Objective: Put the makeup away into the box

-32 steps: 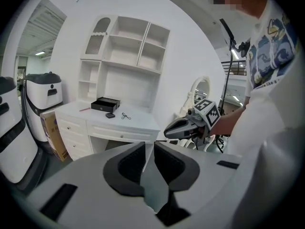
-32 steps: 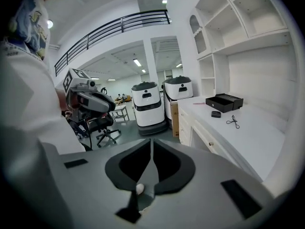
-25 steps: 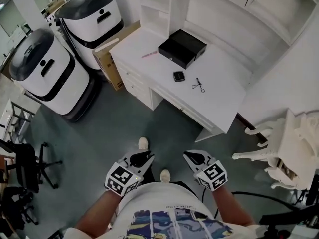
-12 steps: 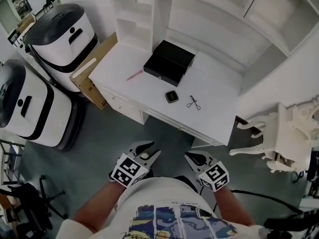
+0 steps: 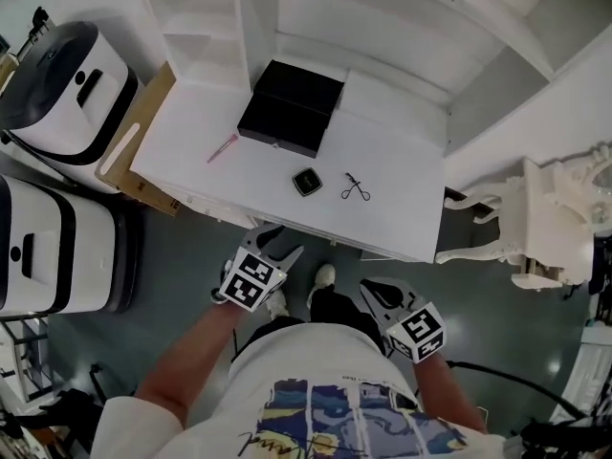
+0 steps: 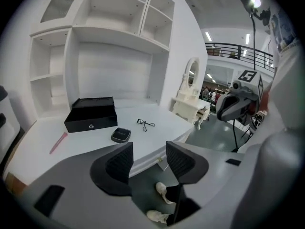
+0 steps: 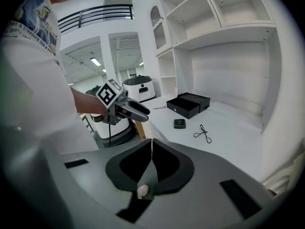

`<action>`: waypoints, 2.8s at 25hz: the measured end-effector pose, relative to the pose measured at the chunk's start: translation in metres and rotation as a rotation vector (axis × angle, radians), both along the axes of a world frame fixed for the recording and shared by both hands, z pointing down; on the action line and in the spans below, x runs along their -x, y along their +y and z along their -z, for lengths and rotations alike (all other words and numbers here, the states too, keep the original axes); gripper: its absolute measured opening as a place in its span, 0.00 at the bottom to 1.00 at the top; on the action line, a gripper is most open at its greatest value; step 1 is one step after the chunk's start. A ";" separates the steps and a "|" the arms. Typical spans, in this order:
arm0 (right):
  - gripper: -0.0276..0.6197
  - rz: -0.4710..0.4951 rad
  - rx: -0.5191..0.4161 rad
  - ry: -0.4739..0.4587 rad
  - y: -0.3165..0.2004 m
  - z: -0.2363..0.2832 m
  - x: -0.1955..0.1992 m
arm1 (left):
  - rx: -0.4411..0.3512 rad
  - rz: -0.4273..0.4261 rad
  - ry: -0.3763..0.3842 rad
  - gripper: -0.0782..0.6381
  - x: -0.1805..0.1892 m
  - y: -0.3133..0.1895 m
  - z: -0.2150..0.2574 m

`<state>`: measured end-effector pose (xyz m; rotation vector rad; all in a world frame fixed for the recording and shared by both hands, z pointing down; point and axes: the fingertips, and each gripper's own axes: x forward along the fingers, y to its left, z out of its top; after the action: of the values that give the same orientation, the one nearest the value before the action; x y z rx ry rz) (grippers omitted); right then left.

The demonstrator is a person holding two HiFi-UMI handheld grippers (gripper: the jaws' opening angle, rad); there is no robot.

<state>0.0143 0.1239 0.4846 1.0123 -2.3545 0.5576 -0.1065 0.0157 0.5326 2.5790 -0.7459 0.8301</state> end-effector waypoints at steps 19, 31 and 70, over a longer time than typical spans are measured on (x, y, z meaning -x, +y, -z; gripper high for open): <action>0.09 -0.076 0.060 -0.067 -0.068 -0.025 -0.115 | 0.079 -0.109 -0.413 0.56 -0.046 -0.142 -0.112; 0.09 -0.212 0.068 -0.056 -0.093 -0.020 -0.109 | 0.099 -0.262 -0.456 0.57 -0.055 -0.140 -0.133; 0.09 -0.361 0.028 0.001 -0.130 -0.004 -0.022 | 0.018 -0.142 -0.483 0.57 0.033 -0.333 -0.064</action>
<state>0.0366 -0.0058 0.4886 1.4354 -2.1655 0.7187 -0.1394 -0.3169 0.5970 2.4575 -0.6769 1.5280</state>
